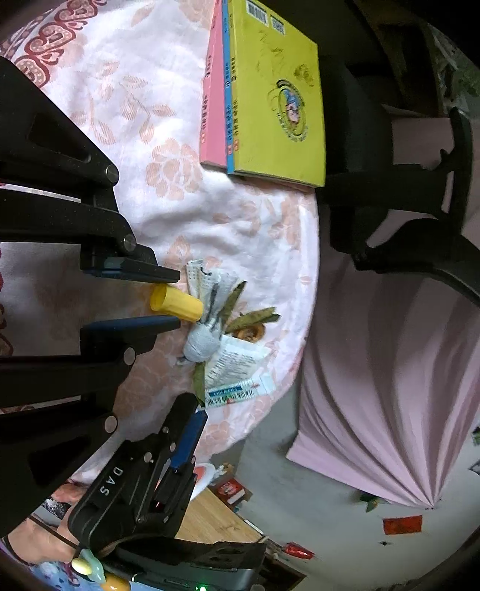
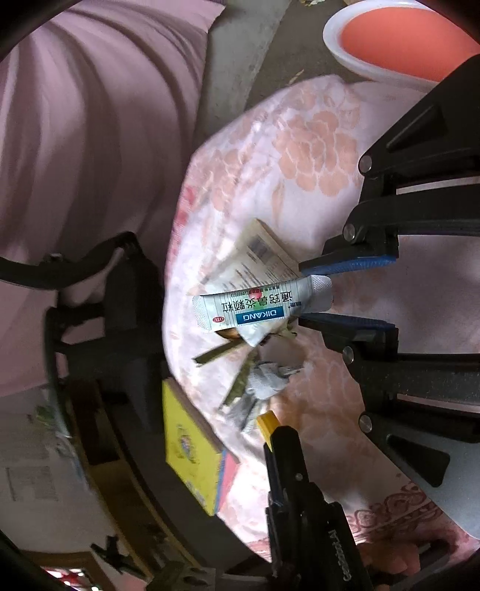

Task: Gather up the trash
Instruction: 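Grasp a yellow cylinder with the left tool while the right tool grasps the white DIKANG sachet, then lift and carry the yellow cylinder and white sachet over the orange basin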

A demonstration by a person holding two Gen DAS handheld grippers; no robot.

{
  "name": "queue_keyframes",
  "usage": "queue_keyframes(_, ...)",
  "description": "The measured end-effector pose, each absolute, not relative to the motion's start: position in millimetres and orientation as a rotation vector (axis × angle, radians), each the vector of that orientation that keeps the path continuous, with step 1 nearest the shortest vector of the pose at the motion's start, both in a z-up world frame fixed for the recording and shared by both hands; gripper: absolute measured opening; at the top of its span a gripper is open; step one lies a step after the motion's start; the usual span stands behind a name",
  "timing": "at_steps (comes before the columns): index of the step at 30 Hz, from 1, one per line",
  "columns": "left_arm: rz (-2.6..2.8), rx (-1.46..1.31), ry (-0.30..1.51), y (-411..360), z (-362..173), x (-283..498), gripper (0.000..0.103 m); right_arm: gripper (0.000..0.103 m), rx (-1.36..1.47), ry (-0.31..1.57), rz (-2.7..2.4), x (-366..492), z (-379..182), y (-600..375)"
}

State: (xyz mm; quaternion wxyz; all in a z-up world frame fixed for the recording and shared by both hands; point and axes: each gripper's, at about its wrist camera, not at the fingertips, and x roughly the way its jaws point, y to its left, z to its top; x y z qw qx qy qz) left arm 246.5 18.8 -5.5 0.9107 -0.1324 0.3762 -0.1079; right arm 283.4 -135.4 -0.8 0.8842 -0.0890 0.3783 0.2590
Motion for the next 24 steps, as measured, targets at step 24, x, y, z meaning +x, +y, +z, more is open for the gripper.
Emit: queue_keyframes(24,-0.279,-0.034,0.283,-60,86,164,0.015,0.019,-0.013,0.147,0.401,187,79,-222)
